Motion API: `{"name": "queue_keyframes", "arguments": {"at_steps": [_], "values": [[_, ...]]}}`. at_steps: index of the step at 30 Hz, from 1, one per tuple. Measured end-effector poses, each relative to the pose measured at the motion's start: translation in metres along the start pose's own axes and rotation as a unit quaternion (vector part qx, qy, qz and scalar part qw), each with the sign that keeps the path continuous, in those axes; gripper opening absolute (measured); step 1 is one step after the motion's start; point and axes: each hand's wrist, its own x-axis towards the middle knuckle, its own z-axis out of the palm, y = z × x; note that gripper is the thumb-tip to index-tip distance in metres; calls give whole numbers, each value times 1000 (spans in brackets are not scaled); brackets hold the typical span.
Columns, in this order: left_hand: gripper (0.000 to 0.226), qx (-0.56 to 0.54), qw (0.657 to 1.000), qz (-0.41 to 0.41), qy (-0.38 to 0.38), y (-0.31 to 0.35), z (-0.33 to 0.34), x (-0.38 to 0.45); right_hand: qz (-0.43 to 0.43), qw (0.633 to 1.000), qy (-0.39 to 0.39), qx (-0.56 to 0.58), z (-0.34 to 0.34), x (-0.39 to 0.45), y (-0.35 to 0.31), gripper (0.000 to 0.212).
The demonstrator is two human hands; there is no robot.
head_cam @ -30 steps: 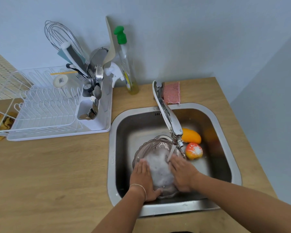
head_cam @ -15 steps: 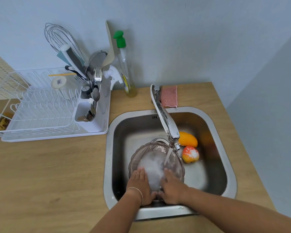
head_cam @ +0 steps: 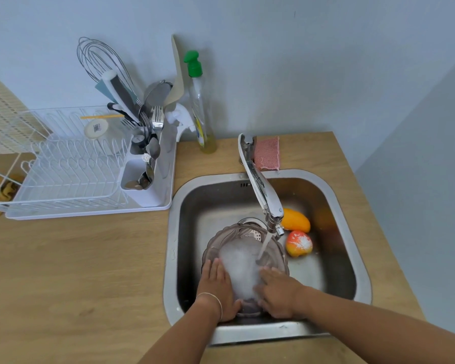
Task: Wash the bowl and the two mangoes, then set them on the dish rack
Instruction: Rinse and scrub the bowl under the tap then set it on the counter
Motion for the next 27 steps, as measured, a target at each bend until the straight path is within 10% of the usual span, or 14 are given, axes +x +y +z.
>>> {"name": "queue_keyframes", "arguments": {"at_steps": [6, 16, 23, 27], "values": [[83, -36, 999, 20, 10, 0, -3, -1, 93, 991, 63, 72, -4, 2, 37, 55], [56, -87, 993, 69, 45, -2, -3, -3, -12, 993, 100, 61, 0, 4, 19, 44], [42, -37, 995, -17, 90, -1, -11, 7, 133, 991, -3, 18, 15, 0, 8, 58], [50, -83, 995, 34, 40, 8, -9, 4, 127, 965, -55, 224, -9, 26, -27, 46]]}}
